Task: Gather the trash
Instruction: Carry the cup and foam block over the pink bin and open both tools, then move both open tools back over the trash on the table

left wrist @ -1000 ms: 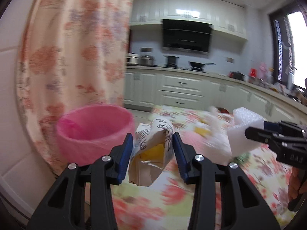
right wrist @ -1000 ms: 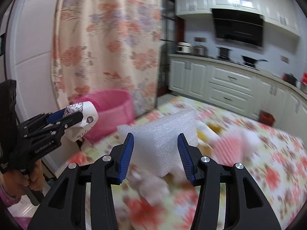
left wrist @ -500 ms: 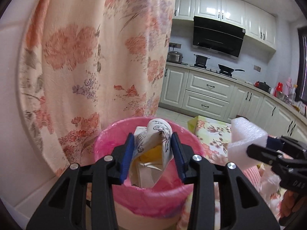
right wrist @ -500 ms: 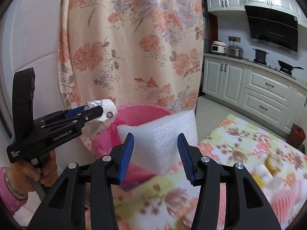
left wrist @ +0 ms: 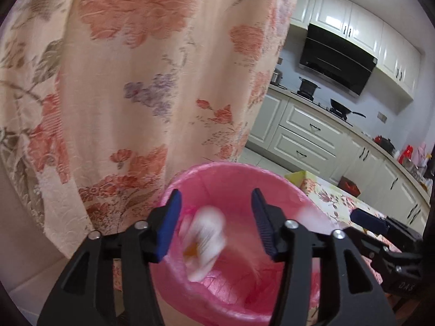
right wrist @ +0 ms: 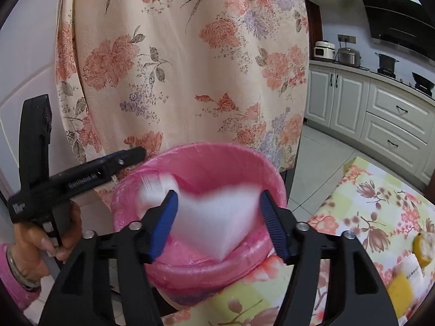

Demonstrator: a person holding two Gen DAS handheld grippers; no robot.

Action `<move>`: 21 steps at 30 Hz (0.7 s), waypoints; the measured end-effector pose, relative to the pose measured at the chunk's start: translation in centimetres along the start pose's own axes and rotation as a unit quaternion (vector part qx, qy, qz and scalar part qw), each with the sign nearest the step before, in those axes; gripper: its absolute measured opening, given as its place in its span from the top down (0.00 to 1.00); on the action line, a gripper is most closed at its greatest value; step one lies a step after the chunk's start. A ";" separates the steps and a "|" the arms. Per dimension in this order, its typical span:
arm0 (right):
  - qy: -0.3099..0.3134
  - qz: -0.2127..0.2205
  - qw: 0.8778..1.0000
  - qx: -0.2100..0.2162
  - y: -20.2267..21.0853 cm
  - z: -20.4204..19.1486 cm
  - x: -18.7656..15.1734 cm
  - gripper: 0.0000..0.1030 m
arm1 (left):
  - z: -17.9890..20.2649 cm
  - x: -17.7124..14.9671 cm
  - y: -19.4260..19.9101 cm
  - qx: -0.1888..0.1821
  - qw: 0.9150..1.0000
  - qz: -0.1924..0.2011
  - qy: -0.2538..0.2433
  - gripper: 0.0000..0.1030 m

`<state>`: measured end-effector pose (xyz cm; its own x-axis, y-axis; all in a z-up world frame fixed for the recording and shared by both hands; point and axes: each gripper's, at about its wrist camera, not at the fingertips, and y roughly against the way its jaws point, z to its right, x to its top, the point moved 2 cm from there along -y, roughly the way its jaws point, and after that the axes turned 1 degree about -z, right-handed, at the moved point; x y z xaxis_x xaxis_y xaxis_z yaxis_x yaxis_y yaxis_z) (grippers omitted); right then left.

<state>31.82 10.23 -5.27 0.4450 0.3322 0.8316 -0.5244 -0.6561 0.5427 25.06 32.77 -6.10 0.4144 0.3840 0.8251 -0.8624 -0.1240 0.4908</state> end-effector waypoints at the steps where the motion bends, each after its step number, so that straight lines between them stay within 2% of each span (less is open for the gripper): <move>1: -0.005 0.000 1.000 0.004 0.1 0.2 -0.2 0.37 | -0.1 -0.1 0.2 0.000 1.000 0.001 -0.002 0.43; 5: -0.018 0.006 1.000 -0.002 1.5 0.5 -1.1 0.37 | -0.2 -0.4 0.9 0.011 1.000 0.004 -0.002 0.36; 6: -0.023 0.009 1.000 -0.004 2.2 0.5 -1.4 0.37 | -0.1 -0.6 1.5 0.022 1.000 0.012 -0.002 0.32; 8: -0.030 0.018 0.999 -0.003 4.3 0.4 -2.1 0.37 | 0.5 -1.3 2.8 0.050 0.998 0.030 -0.012 0.16; 13: -0.016 0.021 0.999 -0.040 9.3 0.3 -4.8 0.28 | 4.1 -3.9 6.1 0.074 0.994 0.055 -0.059 0.09; 21: -0.034 0.009 0.993 -0.111 16.7 3.1 -10.7 0.28 | 10.9 -9.9 9.6 0.085 0.987 0.051 -0.127 0.09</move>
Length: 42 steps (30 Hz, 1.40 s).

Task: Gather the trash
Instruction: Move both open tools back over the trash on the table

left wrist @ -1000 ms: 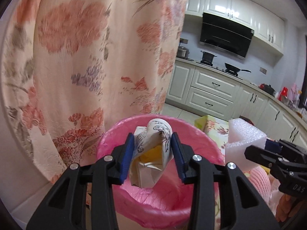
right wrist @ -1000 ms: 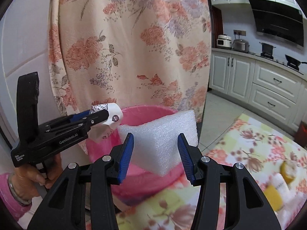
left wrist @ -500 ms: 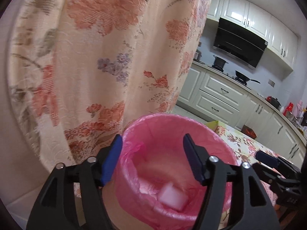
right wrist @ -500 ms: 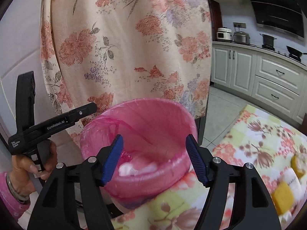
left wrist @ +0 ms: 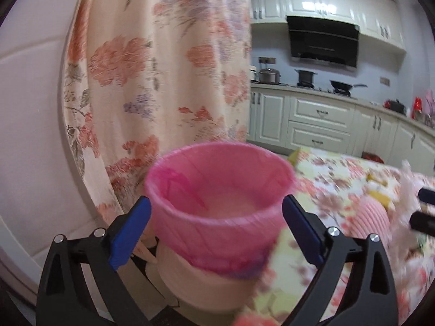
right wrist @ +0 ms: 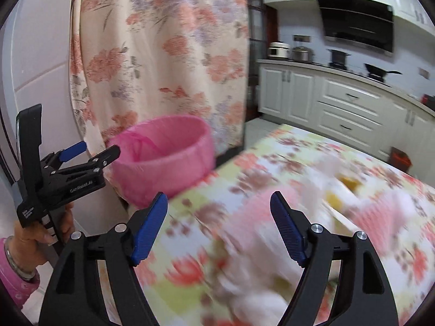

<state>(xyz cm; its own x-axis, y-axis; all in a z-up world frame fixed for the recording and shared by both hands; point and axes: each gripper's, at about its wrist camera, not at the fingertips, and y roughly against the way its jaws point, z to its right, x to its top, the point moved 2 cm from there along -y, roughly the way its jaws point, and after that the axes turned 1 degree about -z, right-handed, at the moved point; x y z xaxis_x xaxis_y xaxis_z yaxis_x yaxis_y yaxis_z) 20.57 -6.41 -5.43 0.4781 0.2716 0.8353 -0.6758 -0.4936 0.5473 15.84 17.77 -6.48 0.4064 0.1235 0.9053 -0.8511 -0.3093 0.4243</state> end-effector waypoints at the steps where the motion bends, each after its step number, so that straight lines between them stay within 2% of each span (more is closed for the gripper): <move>1: -0.001 0.000 1.000 -0.013 1.0 0.7 -0.8 0.28 | 1.0 -0.5 0.6 -0.007 1.000 -0.002 -0.009 0.09; 5: -0.025 -0.010 0.999 -0.047 3.6 3.7 -3.9 0.27 | 4.5 -2.0 2.2 -0.039 0.998 -0.013 -0.041 0.09; 12: -0.070 -0.029 0.994 -0.083 5.7 7.7 -8.8 0.27 | 10.7 -5.3 4.2 -0.098 0.991 -0.042 -0.076 0.09; 18: -0.090 -0.042 0.992 -0.084 6.1 8.9 -11.3 0.27 | 14.4 -7.1 4.2 -0.118 0.986 -0.060 -0.104 0.09; 22: -0.078 -0.053 0.994 -0.061 5.0 7.5 -11.4 0.27 | 14.1 -7.2 3.5 -0.099 0.987 -0.066 -0.105 0.16; 27: -0.049 -0.074 0.995 -0.047 2.6 5.5 -10.7 0.27 | 11.0 -7.0 2.5 -0.079 0.991 -0.072 -0.080 0.18; 29: -0.041 -0.086 0.994 -0.046 1.5 4.8 -10.5 0.27 | 10.4 -7.0 2.3 -0.079 0.991 -0.075 -0.073 0.21; 33: -0.030 -0.103 0.993 -0.049 -0.1 4.0 -10.0 0.28 | 10.1 -7.1 2.2 -0.088 0.991 -0.079 -0.061 0.21; 35: -0.028 -0.114 0.992 -0.051 -0.8 3.9 -10.1 0.40 | 10.4 -7.2 2.2 -0.092 0.991 -0.079 -0.062 0.21; 39: -0.041 -0.114 0.992 -0.047 -0.6 4.6 -10.7 0.75 | 11.1 -7.0 2.2 -0.104 0.989 -0.081 -0.061 0.21; 42: -0.048 -0.100 0.991 -0.068 0.7 5.6 -11.1 0.83 | 12.3 -6.8 2.3 -0.115 0.988 -0.080 -0.067 0.21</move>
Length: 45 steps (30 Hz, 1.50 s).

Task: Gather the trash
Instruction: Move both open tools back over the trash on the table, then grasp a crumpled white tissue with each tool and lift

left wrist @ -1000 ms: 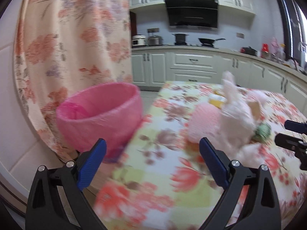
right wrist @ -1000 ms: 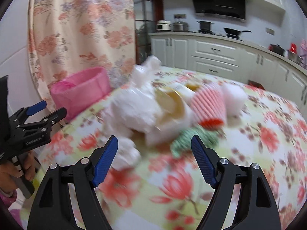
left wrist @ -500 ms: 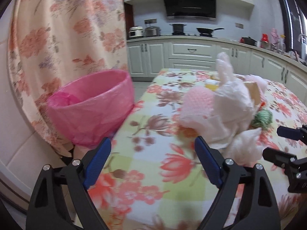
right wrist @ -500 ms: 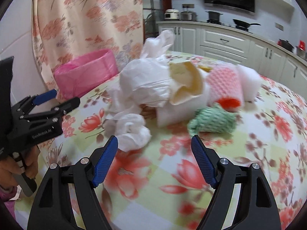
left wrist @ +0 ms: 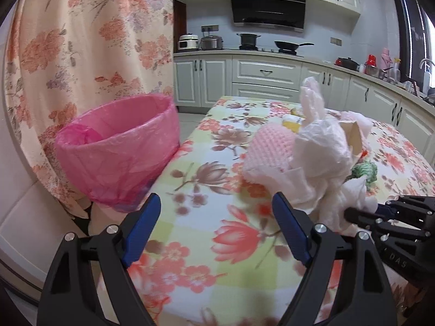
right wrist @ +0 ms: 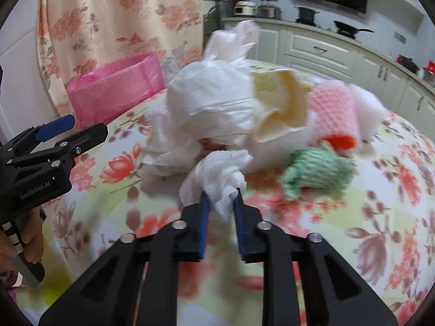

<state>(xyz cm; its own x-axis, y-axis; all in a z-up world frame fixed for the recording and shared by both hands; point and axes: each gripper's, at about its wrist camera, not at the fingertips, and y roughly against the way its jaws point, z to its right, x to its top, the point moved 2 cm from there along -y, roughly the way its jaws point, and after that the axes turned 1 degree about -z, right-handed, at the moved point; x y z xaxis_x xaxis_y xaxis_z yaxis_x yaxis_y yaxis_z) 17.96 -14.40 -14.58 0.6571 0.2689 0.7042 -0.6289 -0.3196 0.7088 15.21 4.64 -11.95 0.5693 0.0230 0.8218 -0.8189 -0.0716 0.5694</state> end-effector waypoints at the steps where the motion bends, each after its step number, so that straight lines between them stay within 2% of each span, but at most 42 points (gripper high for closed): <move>1: -0.008 0.004 1.000 -0.004 0.4 0.6 -0.2 0.83 | 0.6 0.1 0.0 -0.004 1.000 0.000 -0.003 0.21; 4: -0.032 0.016 0.999 -0.015 1.4 2.4 -0.6 0.84 | 2.6 0.3 -0.4 -0.015 1.000 0.000 -0.021 0.22; 12: -0.061 0.045 0.997 -0.024 3.6 4.9 -0.9 0.84 | 6.3 0.6 -3.3 -0.040 0.998 -0.037 -0.031 0.35; 15: -0.063 0.049 0.997 -0.023 3.8 5.1 -0.9 0.84 | 6.6 0.3 -4.5 -0.049 0.997 -0.057 -0.025 0.48; 16: -0.062 0.048 0.997 -0.021 3.7 5.1 -0.9 0.84 | 6.7 0.2 -4.8 -0.061 0.996 -0.064 -0.020 0.56; 17: -0.062 0.048 0.997 -0.021 3.7 5.0 -0.9 0.84 | 6.8 0.2 -4.9 -0.069 0.995 -0.066 -0.020 0.70; 20: -0.058 0.048 0.997 -0.016 3.6 4.6 -0.9 0.84 | 7.4 0.0 -4.6 -0.086 0.994 -0.055 -0.042 0.84; 24: -0.047 0.053 0.997 -0.012 3.8 4.0 -0.9 0.84 | 7.1 -0.9 -3.0 -0.092 0.994 -0.032 -0.057 0.87; 32: -0.029 0.064 0.997 0.012 4.5 2.2 -0.6 0.84 | 4.8 -1.6 1.1 -0.092 0.994 0.025 -0.055 0.87; 37: -0.002 0.079 0.996 0.033 5.5 0.0 0.0 0.84 | 3.3 -2.2 4.0 -0.072 0.993 0.064 -0.063 0.87; 41: 0.009 0.086 0.995 0.041 5.9 -1.1 0.3 0.84 | 2.1 -2.6 5.3 -0.060 0.993 0.076 -0.062 0.87; 45: 0.016 0.090 0.995 0.045 6.0 -2.2 0.7 0.84 | 0.7 -3.1 5.6 -0.048 0.995 0.076 -0.039 0.87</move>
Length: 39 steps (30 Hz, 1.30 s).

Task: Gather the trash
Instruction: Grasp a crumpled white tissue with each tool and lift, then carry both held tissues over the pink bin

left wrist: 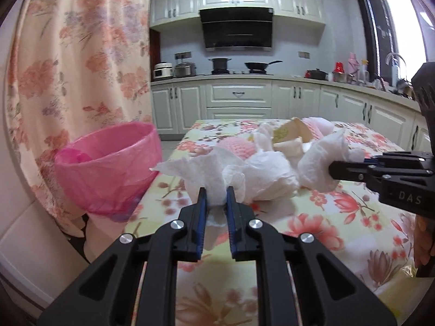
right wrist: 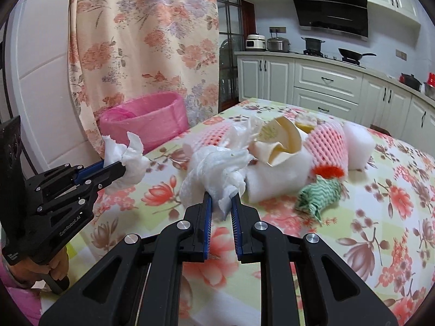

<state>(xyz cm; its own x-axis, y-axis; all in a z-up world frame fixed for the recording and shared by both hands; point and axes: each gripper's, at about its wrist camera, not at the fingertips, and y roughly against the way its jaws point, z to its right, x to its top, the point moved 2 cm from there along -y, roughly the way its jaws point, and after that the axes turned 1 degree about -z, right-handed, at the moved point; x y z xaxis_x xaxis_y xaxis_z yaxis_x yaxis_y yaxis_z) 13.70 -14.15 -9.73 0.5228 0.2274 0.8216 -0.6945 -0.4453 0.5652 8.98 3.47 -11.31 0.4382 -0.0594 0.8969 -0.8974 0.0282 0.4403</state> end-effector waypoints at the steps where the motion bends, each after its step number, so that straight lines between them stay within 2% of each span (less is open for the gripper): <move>1: 0.002 0.001 1.000 0.002 0.0 -0.3 0.2 0.84 | -0.3 0.0 0.1 0.001 1.000 0.001 0.007 0.87; 8: 0.021 0.015 1.000 0.011 -0.2 -2.1 1.5 0.84 | -1.9 0.8 0.8 0.011 0.999 0.017 0.028 0.86; 15: 0.040 0.011 0.999 0.028 -1.3 -3.7 2.2 0.84 | -3.5 1.5 1.5 0.010 0.999 0.017 0.048 0.86; 21: 0.057 0.023 0.997 0.048 -2.5 -5.2 4.9 0.84 | -5.2 3.6 2.0 0.022 0.998 0.030 0.054 0.86; 28: 0.058 0.033 0.994 0.083 -6.2 -7.7 10.3 0.84 | -10.5 7.7 0.9 0.064 0.996 0.046 0.051 0.85; 34: 0.036 0.020 0.992 0.118 -11.1 -9.7 15.0 0.83 | -16.3 10.5 -2.7 0.071 0.994 0.022 0.075 0.85; 39: 0.029 0.004 0.992 0.124 -15.0 -10.7 17.5 0.83 | -20.3 11.8 -5.8 0.075 0.993 0.008 0.095 0.84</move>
<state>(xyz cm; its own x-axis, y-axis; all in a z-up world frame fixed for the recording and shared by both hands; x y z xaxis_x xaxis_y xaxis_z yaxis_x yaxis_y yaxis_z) 27.94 5.79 -3.01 0.4833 0.2681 0.8334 -0.5517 -0.6459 0.5277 20.38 22.81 -2.41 0.4124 0.1291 0.9018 -0.8960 -0.1217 0.4271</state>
